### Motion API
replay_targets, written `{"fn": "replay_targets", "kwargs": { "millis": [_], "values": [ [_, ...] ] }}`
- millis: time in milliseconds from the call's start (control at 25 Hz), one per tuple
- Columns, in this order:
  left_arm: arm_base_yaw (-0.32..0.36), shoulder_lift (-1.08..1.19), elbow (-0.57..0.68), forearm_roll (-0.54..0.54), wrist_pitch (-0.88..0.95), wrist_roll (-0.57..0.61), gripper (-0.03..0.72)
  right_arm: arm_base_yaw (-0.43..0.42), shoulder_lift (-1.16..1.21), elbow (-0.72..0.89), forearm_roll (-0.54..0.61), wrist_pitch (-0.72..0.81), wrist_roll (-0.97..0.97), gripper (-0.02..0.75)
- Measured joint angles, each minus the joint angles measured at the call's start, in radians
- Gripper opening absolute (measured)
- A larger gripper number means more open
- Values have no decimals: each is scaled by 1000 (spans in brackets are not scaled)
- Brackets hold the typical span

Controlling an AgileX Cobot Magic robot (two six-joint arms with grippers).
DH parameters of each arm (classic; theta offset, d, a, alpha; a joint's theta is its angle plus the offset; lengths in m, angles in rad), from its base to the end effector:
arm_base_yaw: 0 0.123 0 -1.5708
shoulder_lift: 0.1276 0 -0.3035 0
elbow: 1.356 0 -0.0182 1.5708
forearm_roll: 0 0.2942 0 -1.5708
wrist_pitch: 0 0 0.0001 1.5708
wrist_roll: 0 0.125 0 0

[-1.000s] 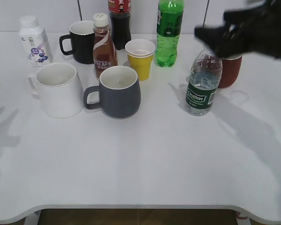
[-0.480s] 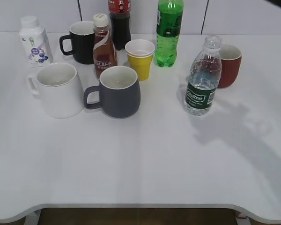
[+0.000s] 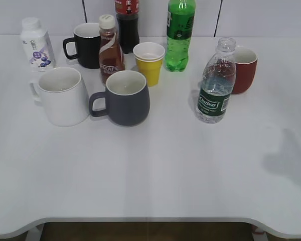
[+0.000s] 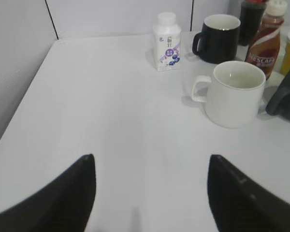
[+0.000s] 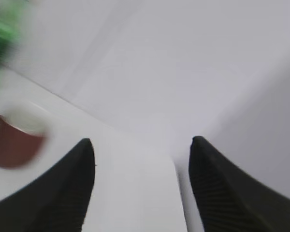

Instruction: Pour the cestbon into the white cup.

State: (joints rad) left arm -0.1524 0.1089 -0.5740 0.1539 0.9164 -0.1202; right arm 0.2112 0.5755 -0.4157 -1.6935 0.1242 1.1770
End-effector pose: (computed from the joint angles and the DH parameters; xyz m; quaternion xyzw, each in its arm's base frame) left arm 0.0636 0.0056 0.3203 0.0171 0.8208 -0.0008 0.5709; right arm 0.1861 0.0241 0.3090 -0.2191 0.6931 -0.1488 0.6704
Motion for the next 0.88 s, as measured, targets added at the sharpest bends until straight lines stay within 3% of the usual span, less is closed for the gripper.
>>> {"fn": "replay_targets", "kwargs": {
  "millis": [80, 200, 280, 360, 480, 640, 880],
  "values": [
    [0, -1, 0, 0, 14, 0, 543, 0, -21, 9, 373, 156, -219, 459],
    [0, -1, 0, 2, 28, 0, 543, 0, -29, -21, 1066, 387, -787, 458],
    [0, -1, 0, 1, 28, 0, 543, 0, -29, -55, 1397, 530, -1029, 458],
    [0, -1, 0, 0, 34, 0, 543, 0, -40, -98, 1618, 671, -1141, 456],
    [-2, -6, 0, 0, 55, 1, 543, 0, -97, -152, 1732, 840, -1194, 456],
    [-2, -35, 18, 0, 85, 2, 543, 0, -259, -160, 1747, 1032, -1210, 456],
    [-2, -83, 47, -15, 139, 2, 541, 0, -557, -136, 1742, 1063, -1222, 453]
  ]
}}
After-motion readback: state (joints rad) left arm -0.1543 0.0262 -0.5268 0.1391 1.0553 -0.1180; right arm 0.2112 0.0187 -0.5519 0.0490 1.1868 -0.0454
